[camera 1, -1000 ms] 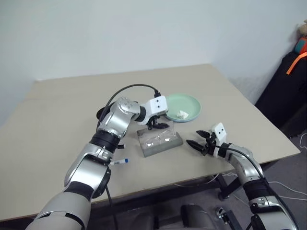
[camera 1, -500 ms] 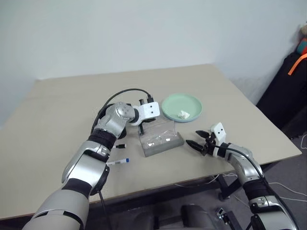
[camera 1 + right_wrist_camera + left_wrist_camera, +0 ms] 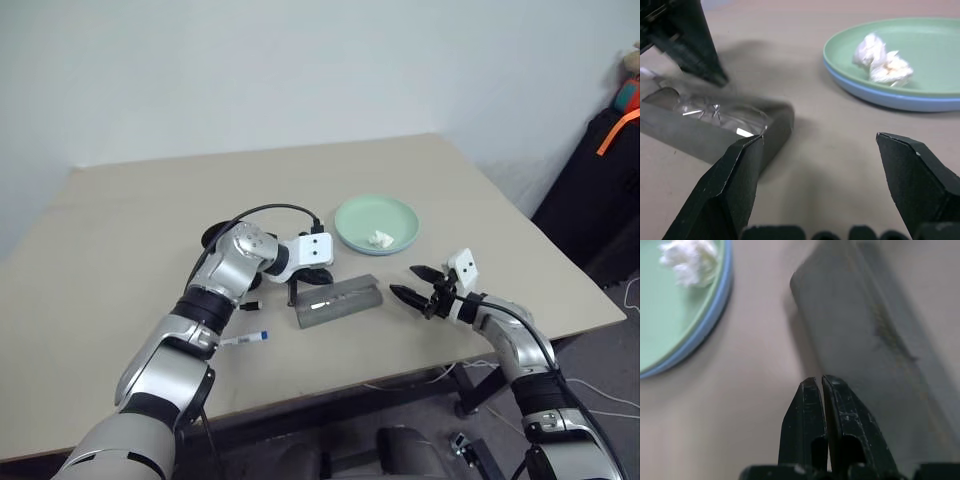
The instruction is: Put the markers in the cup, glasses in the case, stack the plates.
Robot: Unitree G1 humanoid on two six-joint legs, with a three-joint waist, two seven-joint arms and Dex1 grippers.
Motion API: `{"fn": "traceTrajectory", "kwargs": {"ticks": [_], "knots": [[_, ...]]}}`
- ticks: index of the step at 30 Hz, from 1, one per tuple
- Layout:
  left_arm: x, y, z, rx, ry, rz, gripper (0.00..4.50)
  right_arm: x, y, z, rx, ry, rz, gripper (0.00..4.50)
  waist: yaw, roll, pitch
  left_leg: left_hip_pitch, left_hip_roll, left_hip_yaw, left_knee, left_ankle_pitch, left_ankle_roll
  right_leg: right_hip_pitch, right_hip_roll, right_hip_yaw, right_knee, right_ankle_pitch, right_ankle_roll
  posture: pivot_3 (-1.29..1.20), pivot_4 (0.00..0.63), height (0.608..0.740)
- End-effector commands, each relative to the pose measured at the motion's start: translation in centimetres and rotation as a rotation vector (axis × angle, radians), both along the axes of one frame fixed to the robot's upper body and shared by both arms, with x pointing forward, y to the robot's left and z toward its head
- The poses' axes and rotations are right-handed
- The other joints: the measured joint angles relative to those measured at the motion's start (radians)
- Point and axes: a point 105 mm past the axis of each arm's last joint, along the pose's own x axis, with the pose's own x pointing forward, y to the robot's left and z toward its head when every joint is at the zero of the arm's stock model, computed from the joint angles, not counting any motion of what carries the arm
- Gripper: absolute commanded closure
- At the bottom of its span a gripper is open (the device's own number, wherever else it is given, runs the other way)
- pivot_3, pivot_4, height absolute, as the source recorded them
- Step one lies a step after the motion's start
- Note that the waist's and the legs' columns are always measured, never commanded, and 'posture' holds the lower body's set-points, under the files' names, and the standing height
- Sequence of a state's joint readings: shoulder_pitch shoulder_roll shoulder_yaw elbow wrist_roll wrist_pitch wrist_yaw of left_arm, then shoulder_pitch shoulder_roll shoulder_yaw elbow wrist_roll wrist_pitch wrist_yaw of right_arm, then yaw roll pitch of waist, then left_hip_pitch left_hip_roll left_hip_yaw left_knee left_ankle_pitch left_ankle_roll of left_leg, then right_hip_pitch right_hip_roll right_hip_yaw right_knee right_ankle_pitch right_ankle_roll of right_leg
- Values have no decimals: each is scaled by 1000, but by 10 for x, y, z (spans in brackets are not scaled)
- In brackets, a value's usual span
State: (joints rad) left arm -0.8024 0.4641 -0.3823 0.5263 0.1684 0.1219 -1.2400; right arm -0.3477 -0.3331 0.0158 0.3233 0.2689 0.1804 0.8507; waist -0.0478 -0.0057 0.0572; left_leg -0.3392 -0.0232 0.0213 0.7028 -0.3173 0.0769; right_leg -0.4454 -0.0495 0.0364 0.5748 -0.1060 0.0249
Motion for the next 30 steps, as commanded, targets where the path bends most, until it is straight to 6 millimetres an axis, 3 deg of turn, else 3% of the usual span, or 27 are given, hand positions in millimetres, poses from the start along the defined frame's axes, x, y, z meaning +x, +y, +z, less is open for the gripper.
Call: {"fn": "traceTrajectory", "kwargs": {"ticks": [1,8,12,15,21,24,30], "knots": [[-12,-4,21,-55,-14,-62,4409,5,0,21,22,-73,6,587,0,0,0,0,0,0,0,0,0,0,0,0,0,0,0,0,0,728],[-26,0,14,-33,3,-75,4409,6,3,19,25,-69,13,587,0,0,0,0,0,0,0,0,0,0,0,0,0,0,0,0,0,728],[-26,7,26,-63,-16,-55,4409,5,4,16,21,-62,22,587,0,0,0,0,0,0,1,0,0,0,0,0,1,0,0,0,0,728],[-35,22,38,-69,-5,-66,4409,5,5,14,20,-59,25,587,-3,0,0,0,0,0,1,0,0,0,0,0,1,0,0,0,0,728],[-64,72,50,-15,89,-69,4409,2,6,9,8,-48,34,587,-5,0,0,1,2,1,-1,0,0,-2,1,0,2,0,-1,0,0,728],[-78,100,46,29,175,-43,3589,0,7,6,5,-38,45,587,-4,0,0,1,2,1,0,0,0,-1,0,0,1,-1,-1,0,0,728],[-91,123,35,76,254,-1,1546,1,11,4,4,-30,57,587,-2,-1,0,0,1,1,0,0,0,-1,-1,0,1,-1,-1,0,0,728]]}}
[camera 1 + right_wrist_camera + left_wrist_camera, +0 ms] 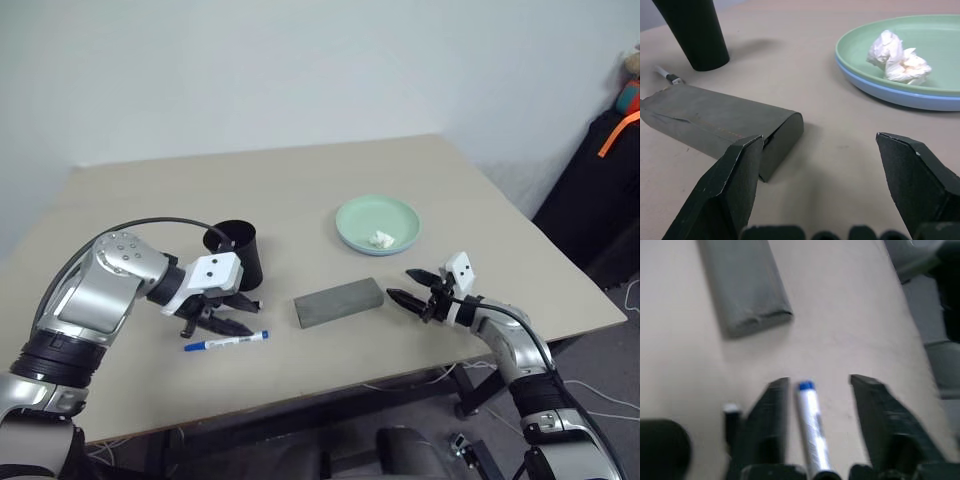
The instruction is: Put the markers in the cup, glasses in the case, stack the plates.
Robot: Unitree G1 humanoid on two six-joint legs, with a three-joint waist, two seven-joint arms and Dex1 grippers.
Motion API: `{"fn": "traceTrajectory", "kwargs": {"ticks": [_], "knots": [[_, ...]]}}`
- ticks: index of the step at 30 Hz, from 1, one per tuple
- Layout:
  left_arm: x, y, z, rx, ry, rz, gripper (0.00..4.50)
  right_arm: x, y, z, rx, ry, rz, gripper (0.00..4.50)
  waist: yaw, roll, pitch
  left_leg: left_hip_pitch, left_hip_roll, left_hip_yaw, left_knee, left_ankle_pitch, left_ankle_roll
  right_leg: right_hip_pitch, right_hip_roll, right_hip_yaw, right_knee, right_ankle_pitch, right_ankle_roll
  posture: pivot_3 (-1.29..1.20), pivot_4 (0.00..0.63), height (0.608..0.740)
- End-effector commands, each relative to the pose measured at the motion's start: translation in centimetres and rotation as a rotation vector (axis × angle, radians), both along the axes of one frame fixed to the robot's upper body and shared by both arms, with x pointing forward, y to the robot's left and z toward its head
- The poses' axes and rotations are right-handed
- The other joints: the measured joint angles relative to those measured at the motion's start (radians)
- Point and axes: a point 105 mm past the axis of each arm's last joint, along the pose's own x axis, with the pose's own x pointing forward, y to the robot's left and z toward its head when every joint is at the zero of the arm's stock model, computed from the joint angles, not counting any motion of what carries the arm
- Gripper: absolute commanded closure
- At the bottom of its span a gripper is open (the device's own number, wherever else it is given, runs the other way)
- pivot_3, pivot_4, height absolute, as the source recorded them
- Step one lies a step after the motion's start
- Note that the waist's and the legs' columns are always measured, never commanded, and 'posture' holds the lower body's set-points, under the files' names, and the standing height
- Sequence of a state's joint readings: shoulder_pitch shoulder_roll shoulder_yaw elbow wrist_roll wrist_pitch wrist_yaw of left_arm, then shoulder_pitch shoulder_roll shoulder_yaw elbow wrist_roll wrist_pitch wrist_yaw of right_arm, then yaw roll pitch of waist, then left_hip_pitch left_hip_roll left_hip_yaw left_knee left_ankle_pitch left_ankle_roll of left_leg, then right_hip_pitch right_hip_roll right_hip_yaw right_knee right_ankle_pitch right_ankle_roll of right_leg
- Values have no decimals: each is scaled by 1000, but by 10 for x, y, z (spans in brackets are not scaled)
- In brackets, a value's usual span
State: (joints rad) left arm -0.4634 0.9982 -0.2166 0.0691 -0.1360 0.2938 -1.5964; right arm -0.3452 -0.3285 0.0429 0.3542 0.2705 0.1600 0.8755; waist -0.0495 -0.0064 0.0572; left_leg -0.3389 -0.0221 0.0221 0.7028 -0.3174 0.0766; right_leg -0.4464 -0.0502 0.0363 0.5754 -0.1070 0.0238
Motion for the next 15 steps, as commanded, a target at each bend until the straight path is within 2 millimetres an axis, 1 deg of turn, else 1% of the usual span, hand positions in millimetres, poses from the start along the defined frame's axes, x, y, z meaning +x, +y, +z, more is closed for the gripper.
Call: {"fn": "traceTrajectory", "kwargs": {"ticks": [1,2,5,10,15], "knots": [[-3,8,2,8,-5,3,1194,5,6,12,5,-50,20,587,-1,0,0,0,0,0,0,0,0,0,0,0,0,0,0,0,0,728],[-5,9,-1,16,7,0,891,6,8,11,5,-50,22,587,-2,0,0,0,0,0,0,0,0,0,0,0,0,0,0,0,0,728],[-10,12,-10,61,18,-17,891,5,11,12,10,-51,28,587,-2,0,0,0,1,0,0,0,0,-1,0,0,1,0,0,0,0,728],[-10,13,-21,92,30,-11,891,5,12,10,12,-52,29,587,-2,0,0,0,0,0,0,0,0,0,0,0,1,0,0,0,0,728],[-11,21,-41,169,43,-7,891,4,10,10,13,-55,15,587,-2,0,0,0,1,0,0,0,0,-1,0,0,1,0,0,0,0,728]]}}
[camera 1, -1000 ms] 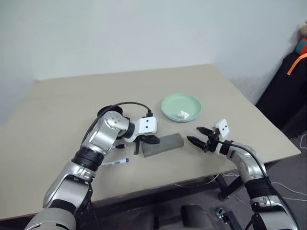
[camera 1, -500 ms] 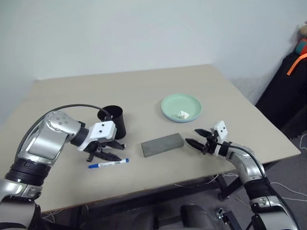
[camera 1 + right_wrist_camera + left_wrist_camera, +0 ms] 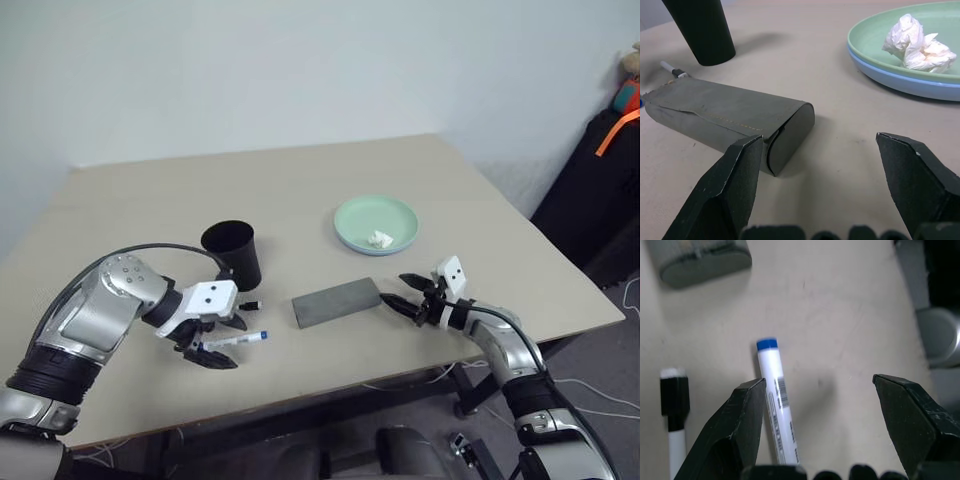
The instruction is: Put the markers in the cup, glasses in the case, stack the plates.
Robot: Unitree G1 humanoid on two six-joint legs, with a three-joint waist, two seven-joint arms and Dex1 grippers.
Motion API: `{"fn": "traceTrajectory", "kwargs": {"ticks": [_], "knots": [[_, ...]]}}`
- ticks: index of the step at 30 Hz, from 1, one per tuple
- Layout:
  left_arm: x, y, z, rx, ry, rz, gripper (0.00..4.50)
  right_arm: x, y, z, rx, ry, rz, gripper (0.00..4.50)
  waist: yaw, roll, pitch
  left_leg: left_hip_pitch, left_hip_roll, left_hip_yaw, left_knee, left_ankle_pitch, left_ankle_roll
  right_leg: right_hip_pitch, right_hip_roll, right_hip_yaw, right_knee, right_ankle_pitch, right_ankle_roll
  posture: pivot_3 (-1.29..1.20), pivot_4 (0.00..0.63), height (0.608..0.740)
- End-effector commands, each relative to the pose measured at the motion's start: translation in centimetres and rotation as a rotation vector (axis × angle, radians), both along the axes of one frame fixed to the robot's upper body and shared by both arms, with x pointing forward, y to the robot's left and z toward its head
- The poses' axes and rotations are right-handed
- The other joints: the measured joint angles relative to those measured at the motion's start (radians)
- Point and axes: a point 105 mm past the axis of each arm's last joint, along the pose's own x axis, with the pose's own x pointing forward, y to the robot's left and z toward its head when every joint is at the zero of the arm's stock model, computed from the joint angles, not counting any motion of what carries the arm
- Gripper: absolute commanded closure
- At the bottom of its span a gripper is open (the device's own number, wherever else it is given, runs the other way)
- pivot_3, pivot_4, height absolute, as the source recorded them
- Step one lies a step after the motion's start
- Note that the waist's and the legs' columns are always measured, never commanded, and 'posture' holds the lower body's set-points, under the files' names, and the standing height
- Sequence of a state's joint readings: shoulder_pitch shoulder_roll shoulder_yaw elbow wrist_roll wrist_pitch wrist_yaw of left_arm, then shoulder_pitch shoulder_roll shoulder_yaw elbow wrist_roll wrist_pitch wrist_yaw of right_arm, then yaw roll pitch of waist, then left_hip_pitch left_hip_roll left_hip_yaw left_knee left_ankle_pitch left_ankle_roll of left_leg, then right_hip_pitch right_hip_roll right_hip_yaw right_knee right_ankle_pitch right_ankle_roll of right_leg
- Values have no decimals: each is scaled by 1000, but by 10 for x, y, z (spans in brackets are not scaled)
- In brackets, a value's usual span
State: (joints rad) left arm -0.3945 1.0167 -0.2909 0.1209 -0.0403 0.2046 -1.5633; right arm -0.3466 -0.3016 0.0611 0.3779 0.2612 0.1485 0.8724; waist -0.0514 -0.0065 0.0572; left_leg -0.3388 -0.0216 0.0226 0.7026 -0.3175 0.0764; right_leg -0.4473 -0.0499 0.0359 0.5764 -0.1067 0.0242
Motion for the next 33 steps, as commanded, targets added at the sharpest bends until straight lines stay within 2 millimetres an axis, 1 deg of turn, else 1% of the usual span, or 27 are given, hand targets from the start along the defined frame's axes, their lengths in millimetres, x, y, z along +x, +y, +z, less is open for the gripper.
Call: {"fn": "traceTrajectory", "kwargs": {"ticks": [1,7,8,10,11,15,17,19,21,23,28,31,33], "knots": [[1,4,-6,42,-9,-6,891,5,0,17,4,-73,-3,587,0,0,0,0,0,0,0,0,0,0,0,0,0,0,0,0,0,728],[0,13,-21,111,5,-14,891,6,-3,18,3,-79,-16,587,0,0,0,0,0,0,0,0,0,0,0,0,0,0,0,0,0,728],[0,14,-21,111,4,-15,1057,6,-3,18,2,-80,-17,587,0,0,0,1,0,0,0,0,0,1,0,0,0,0,0,0,0,728],[2,14,-21,107,2,-12,1489,6,-3,19,2,-81,-18,587,0,0,0,4,0,0,0,0,0,3,0,0,1,0,-1,0,0,728],[2,14,-21,107,-2,-11,1790,7,-4,19,2,-81,-19,587,0,0,0,5,1,0,0,0,0,3,0,0,1,0,-1,0,0,728],[4,13,-20,99,-8,-6,3109,7,-4,20,1,-83,-20,587,-2,0,0,7,2,4,-1,0,0,4,0,1,1,0,-1,0,0,728],[4,12,-20,90,-8,-6,3848,7,-4,21,2,-83,-19,587,-2,0,0,8,2,5,-2,0,0,4,0,1,1,0,-1,0,0,728],[3,11,-19,76,-11,-5,4393,7,-5,22,5,-84,-17,587,-1,0,0,8,2,5,-3,0,0,3,0,1,1,0,-1,0,0,728],[3,9,-16,57,-14,-3,4399,7,-5,23,11,-86,-15,587,-1,0,0,8,2,5,-3,0,0,3,0,1,1,0,-1,0,0,728],[3,5,-10,17,-13,1,4399,5,-5,30,50,-86,1,587,-1,0,0,8,2,5,-3,0,0,3,0,1,1,0,-1,0,0,728],[3,-2,3,-51,-25,6,4400,-8,0,53,195,-64,114,587,0,-1,0,7,2,5,-3,0,0,2,-1,1,1,0,0,0,0,728],[3,-6,10,-93,-37,5,4400,-19,4,61,220,-51,191,587,3,-2,0,7,2,5,-3,0,0,3,-1,1,0,0,-1,0,0,728],[5,-12,21,-151,-49,7,4400,-22,7,64,224,-48,221,587,3,-3,0,7,2,5,-3,0,0,3,-1,1,0,0,0,0,0,728]]}}
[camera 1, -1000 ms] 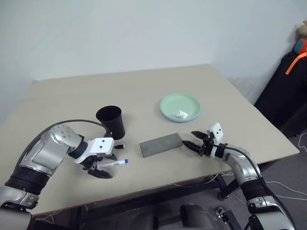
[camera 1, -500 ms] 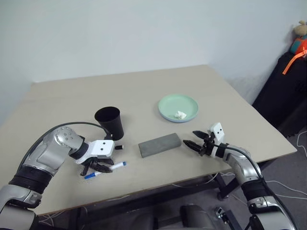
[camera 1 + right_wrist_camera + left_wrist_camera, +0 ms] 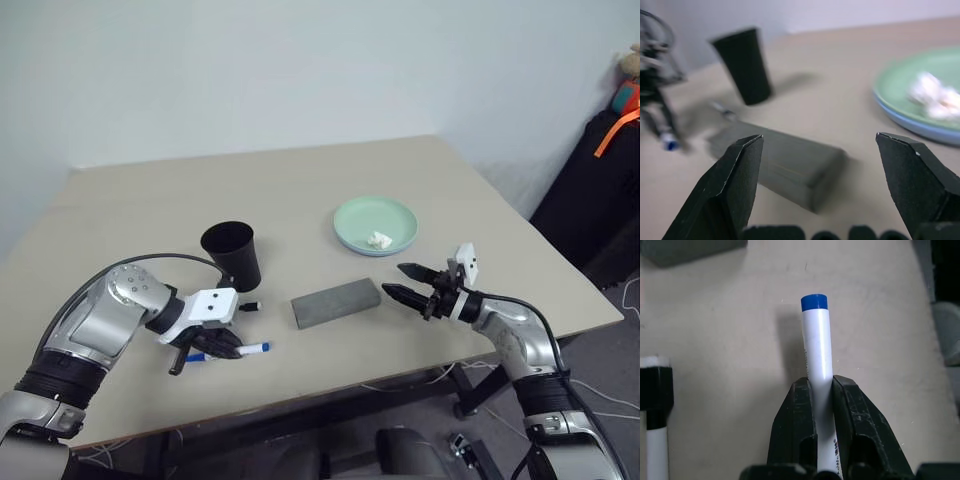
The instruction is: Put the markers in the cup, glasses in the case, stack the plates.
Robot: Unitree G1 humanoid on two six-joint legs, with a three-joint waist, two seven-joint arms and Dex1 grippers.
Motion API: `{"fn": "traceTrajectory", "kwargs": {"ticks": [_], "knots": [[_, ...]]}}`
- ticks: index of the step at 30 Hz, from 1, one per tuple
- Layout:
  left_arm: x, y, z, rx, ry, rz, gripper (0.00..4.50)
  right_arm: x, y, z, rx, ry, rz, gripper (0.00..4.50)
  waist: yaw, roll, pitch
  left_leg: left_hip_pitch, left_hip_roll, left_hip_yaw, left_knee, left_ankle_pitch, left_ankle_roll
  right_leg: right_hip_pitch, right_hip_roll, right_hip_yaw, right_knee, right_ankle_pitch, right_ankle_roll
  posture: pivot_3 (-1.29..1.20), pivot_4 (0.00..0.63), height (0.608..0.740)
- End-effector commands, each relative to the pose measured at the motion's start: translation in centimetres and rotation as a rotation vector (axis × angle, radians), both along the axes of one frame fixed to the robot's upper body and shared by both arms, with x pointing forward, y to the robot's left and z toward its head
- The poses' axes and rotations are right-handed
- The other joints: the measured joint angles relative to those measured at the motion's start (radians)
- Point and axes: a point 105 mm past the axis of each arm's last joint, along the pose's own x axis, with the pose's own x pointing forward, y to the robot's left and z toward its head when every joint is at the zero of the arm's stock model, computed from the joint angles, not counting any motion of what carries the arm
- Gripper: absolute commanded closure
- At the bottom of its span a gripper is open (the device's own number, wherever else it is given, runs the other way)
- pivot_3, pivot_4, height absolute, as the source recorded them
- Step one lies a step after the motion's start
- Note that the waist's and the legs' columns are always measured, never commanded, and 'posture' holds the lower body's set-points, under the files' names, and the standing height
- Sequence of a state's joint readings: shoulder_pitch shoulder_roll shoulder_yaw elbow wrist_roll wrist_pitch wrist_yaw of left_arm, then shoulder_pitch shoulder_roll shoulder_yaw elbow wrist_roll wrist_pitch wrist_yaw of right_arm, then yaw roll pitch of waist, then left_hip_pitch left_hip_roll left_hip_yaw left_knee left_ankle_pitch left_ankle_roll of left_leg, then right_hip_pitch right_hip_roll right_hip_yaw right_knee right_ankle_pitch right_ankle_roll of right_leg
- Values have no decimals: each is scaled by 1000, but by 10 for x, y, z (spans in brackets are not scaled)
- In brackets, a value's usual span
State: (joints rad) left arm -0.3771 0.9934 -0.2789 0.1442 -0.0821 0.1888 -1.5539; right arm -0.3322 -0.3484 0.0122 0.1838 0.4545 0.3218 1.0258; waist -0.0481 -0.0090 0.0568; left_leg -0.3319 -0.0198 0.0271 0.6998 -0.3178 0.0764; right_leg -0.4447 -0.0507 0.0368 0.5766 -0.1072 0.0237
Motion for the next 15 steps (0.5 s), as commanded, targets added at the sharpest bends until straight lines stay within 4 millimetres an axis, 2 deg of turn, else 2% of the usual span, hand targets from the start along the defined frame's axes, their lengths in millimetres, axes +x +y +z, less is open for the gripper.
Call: {"fn": "traceTrajectory", "kwargs": {"ticks": [1,3,9,13,15], "knots": [[8,-12,33,-126,-65,3,4400,-7,4,19,35,-42,62,587,0,-1,0,0,0,0,0,0,0,0,0,0,0,0,0,0,0,728],[10,-17,46,-185,-73,13,4400,-7,6,21,32,-43,70,587,1,-2,0,0,0,0,0,0,0,0,0,-1,0,0,0,0,0,728],[26,-37,104,-468,-161,66,4400,-14,13,19,-13,-67,113,587,0,-3,0,-1,0,0,0,0,0,0,0,-1,0,0,1,0,0,728],[48,-41,143,-644,-270,184,4400,-15,16,19,-22,-78,118,587,1,-4,0,-1,0,0,0,0,0,0,0,-1,0,0,1,0,0,728],[59,-40,156,-699,-321,246,4400,-14,17,19,-25,-81,116,587,0,-4,0,-1,0,-1,0,0,-1,0,1,-1,0,0,1,0,0,728]]}}
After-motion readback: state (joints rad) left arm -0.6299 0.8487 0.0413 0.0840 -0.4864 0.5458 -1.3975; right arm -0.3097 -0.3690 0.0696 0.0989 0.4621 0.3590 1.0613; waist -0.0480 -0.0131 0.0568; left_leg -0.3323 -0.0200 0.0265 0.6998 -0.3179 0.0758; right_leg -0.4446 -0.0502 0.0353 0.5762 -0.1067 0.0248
